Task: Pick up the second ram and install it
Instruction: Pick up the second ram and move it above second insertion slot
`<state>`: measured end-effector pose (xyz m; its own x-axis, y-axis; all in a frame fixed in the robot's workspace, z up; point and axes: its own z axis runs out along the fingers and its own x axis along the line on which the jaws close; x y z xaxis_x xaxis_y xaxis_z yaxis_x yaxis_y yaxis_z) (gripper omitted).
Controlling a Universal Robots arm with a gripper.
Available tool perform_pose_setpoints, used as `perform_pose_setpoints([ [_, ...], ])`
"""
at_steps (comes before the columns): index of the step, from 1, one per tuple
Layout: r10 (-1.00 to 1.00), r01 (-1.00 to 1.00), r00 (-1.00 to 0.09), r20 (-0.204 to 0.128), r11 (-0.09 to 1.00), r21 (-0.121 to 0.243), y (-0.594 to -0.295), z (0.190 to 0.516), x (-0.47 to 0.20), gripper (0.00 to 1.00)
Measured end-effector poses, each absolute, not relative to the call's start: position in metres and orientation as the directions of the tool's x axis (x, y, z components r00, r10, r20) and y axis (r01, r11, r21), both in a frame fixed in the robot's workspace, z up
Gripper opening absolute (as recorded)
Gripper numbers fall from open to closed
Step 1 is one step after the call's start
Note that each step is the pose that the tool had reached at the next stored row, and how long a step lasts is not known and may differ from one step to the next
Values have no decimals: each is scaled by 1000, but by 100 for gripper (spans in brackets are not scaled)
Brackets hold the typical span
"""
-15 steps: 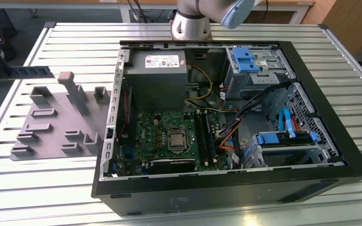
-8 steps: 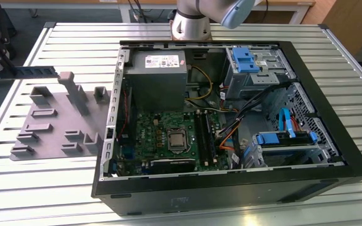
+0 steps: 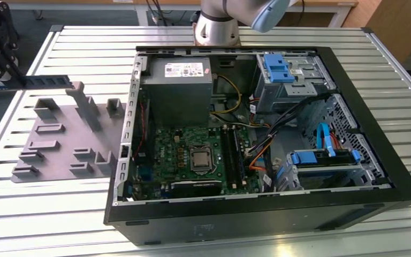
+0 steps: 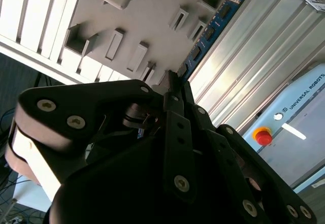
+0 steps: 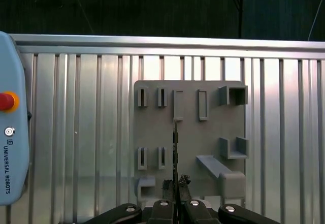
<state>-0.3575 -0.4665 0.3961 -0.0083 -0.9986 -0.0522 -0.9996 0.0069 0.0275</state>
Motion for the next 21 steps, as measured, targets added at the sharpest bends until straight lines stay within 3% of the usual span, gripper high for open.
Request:
perform_pose_setpoints([
  [21, -999, -1000, -8, -52, 7, 28, -467, 396, -335, 14],
])
